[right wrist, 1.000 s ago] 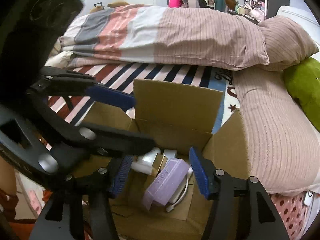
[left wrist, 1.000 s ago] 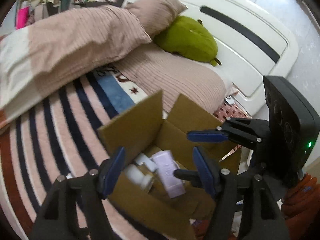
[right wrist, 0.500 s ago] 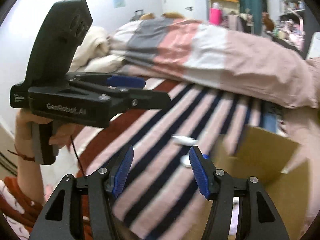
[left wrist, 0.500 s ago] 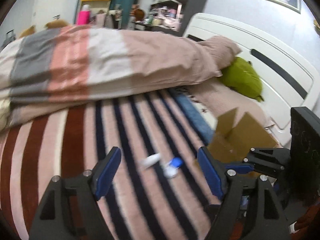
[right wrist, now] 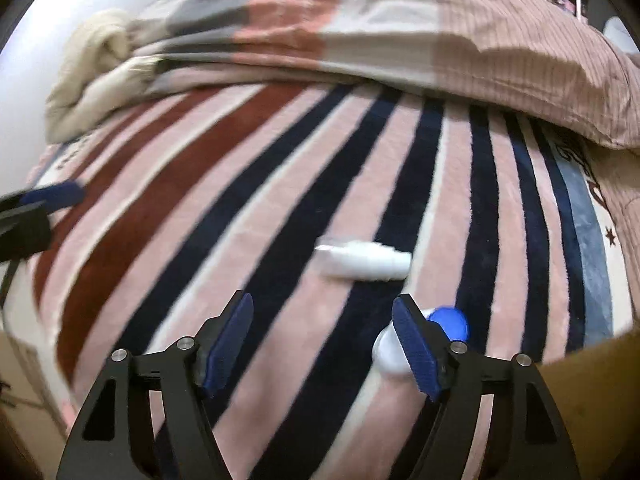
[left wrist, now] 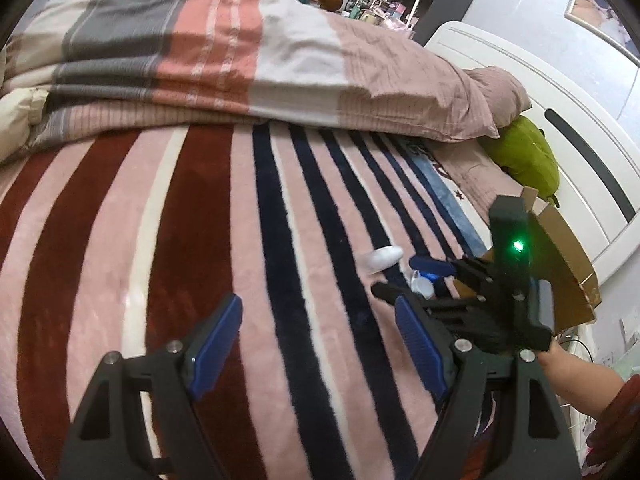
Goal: Organize rigid objects
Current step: 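Grasp the white bottle with blue cap with the right gripper, then carry the white bottle into the cardboard box and release it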
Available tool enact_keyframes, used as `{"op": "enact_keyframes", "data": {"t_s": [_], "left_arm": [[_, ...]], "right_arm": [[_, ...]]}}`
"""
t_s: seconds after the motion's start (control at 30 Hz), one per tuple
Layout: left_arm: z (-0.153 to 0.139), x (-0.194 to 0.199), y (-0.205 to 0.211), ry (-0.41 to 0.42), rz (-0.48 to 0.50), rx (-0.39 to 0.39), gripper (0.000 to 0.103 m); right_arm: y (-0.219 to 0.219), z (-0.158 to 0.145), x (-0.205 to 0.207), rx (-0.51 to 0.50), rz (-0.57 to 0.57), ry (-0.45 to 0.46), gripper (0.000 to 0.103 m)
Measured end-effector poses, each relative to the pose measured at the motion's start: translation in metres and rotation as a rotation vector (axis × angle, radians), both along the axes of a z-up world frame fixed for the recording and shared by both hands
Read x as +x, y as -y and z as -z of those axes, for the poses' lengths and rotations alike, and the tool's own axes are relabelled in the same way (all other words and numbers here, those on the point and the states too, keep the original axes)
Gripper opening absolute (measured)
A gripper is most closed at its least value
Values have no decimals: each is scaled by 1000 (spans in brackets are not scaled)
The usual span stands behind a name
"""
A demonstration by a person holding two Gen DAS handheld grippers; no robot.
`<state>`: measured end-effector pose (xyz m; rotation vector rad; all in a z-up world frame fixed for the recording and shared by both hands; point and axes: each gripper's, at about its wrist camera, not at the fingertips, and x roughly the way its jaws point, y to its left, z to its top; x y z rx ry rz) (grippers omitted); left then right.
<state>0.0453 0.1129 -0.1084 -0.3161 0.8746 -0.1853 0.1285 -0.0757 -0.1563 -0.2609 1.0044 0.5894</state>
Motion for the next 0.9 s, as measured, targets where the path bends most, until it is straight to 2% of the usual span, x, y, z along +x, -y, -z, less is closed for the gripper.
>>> {"op": "enact_keyframes", "data": {"t_s": [0.17, 0.2, 0.27, 0.37, 0.5, 0.67, 0.7, 0.77, 0.8, 0.87, 0.9], "left_arm": [[4, 2, -3, -9, -9, -4, 76], [4, 2, -3, -10, -9, -3, 76], [2, 2, -2, -12, -6, -4, 76], [-3, 2, 5, -7, 9, -8, 76], [-17, 3, 23, 15, 67, -25, 76], [-42, 2, 58, 54, 177, -75, 75], [-47, 2, 65, 62, 196, -82, 73], [-60, 4, 84, 78, 241, -87, 56], [-65, 5, 92, 84, 259, -85, 51], [-78, 8, 111, 101, 299, -77, 33], [-83, 9, 120, 110, 315, -71, 33]], "right_arm": [[-5, 14, 17, -28, 41, 22, 70], [-5, 16, 18, -33, 44, 28, 68], [-4, 16, 17, -34, 41, 37, 58], [-4, 10, 7, -24, -4, 52, 58], [-4, -14, -24, 18, -97, 84, 58], [2, -69, -70, 116, -218, 134, 58], [5, -79, -77, 129, -234, 149, 58], [13, -99, -89, 152, -258, 184, 58], [17, -107, -93, 158, -264, 200, 58], [29, -124, -101, 156, -268, 250, 58], [35, -130, -103, 154, -264, 270, 58]]}}
